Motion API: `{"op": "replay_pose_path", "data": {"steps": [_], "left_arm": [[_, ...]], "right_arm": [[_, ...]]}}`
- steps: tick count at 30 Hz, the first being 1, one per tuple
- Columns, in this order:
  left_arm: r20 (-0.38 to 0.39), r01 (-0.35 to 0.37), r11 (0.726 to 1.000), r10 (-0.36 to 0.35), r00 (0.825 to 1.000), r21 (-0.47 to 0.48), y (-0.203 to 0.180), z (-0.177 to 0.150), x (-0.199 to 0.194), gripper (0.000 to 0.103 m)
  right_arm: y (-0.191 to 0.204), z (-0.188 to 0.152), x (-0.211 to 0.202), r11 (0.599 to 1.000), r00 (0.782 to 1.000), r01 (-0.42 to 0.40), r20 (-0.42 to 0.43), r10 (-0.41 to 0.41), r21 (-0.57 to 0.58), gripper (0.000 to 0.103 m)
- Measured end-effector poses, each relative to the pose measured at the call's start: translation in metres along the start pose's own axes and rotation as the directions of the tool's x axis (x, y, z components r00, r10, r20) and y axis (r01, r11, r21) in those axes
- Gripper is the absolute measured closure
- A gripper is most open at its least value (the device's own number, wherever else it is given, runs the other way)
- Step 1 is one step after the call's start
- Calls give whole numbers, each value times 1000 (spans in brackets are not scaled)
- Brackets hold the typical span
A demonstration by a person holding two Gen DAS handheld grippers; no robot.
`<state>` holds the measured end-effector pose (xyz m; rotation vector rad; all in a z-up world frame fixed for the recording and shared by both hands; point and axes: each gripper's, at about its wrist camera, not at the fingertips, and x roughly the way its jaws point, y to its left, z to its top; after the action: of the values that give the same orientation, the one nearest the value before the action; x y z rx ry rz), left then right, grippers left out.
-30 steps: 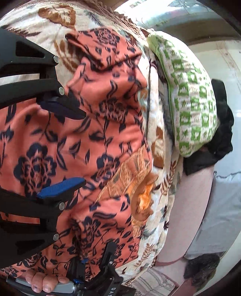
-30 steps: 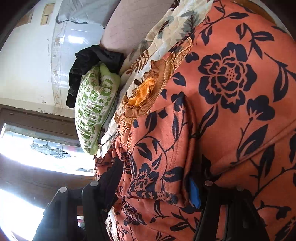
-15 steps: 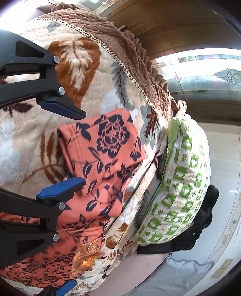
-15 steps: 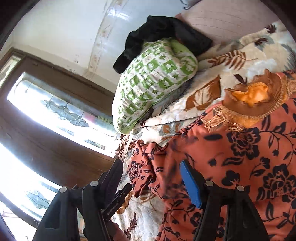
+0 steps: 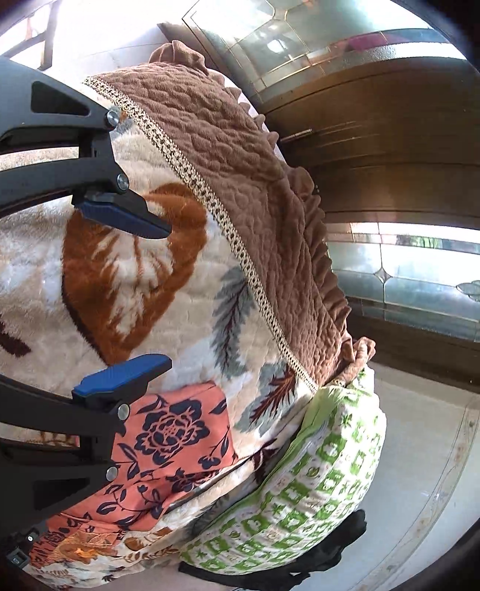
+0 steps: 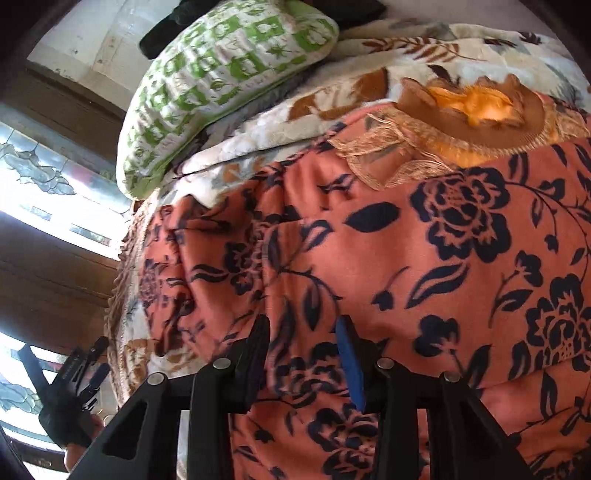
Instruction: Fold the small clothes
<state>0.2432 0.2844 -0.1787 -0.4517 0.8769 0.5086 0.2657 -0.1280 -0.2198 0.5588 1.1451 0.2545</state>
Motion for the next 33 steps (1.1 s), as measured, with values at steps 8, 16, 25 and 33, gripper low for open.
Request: {"op": "replay_pose_path", "data": {"steps": [8, 16, 25, 33], "left_arm": [[-7, -7, 999, 7, 1000, -46, 17, 10, 0, 37], [-1, 1, 996, -1, 1000, -88, 29, 17, -2, 37], [-9, 18, 997, -18, 1000, -71, 20, 17, -2, 37], [-2, 4, 1000, -4, 1000, -15, 0, 9, -4, 37]], "right_arm": [[99, -10, 37, 970, 967, -234, -122, 225, -63, 34], [119, -31, 110, 959, 947, -256, -168, 274, 122, 36], [151, -37, 109, 987, 981, -160, -119, 156, -31, 93], [140, -27, -8, 972, 974, -85, 186, 127, -218, 94]]}}
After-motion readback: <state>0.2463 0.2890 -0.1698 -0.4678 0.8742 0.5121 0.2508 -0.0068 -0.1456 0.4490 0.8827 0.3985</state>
